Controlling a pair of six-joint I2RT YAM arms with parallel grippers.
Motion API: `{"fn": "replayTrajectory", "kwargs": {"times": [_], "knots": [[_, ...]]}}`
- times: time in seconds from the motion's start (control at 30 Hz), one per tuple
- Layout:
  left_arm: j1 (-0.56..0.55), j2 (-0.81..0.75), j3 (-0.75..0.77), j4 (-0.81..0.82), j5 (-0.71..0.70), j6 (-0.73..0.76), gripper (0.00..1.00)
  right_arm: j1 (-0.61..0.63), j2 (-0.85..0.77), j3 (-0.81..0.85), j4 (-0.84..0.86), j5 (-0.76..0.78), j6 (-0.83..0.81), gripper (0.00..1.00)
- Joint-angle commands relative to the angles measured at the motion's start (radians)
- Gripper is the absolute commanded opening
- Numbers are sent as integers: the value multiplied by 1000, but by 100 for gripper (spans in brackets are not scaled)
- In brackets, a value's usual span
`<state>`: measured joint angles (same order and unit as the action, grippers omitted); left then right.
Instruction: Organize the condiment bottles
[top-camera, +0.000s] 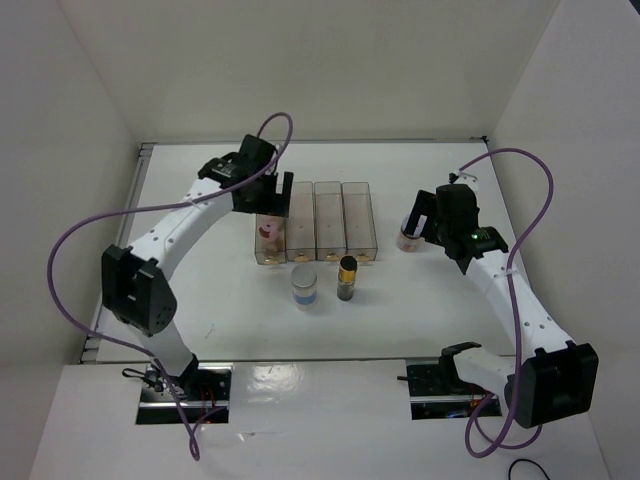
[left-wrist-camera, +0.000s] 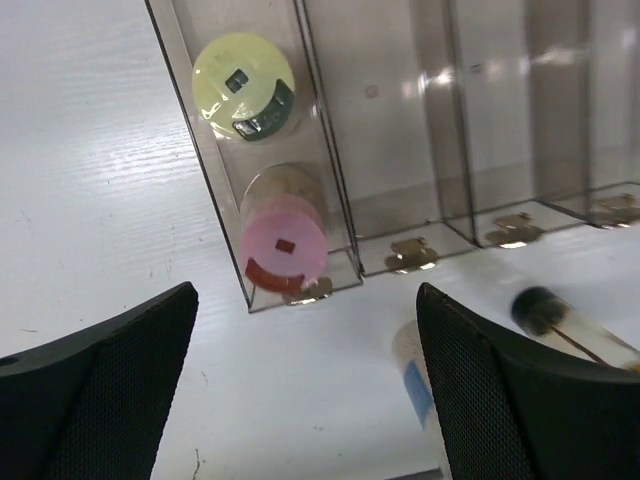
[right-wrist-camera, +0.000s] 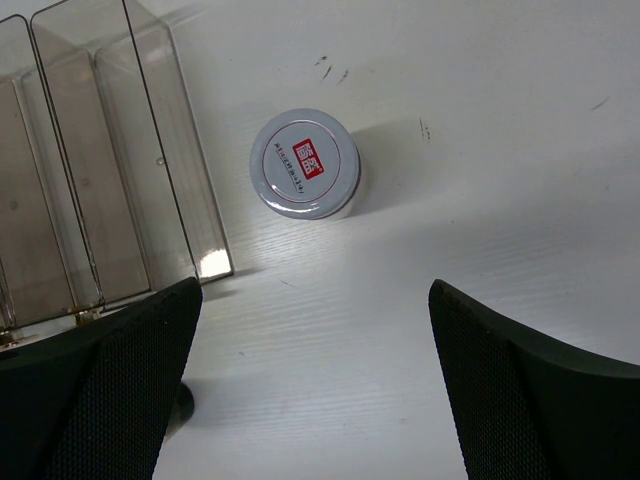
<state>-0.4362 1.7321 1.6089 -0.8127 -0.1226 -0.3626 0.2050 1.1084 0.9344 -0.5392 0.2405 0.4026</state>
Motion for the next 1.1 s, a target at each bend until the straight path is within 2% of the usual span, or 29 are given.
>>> {"fn": "replayTrajectory", "kwargs": {"times": [0.0, 0.1, 0.13, 0.23, 0.37, 0.57, 0.87, 1.07], "knots": [[-10, -164, 65, -46, 49, 8, 96, -3, -15, -3, 28, 20, 4, 98], [-10, -291, 2, -31, 135, 8, 97, -3, -33, -3, 28, 20, 4, 98], [-22, -349, -18, -14, 205, 19, 97, -3, -33, -12, 38, 20, 4, 98], [-65, -416, -105, 9, 358, 114, 99, -3, -42, -13, 38, 11, 4, 98], [-150, -436, -188, -2, 368, 135, 99, -3, -42, -13, 38, 11, 4, 98], [-260, -434, -254, -2, 246, 96, 100, -3, -42, -13, 38, 11, 4, 98], [-378, -290, -254, -11, 95, 56, 100, -3, -42, -13, 38, 20, 4, 98], [-397, -258, -254, -2, -3, 13, 100, -3, -51, -13, 38, 20, 4, 98]]}}
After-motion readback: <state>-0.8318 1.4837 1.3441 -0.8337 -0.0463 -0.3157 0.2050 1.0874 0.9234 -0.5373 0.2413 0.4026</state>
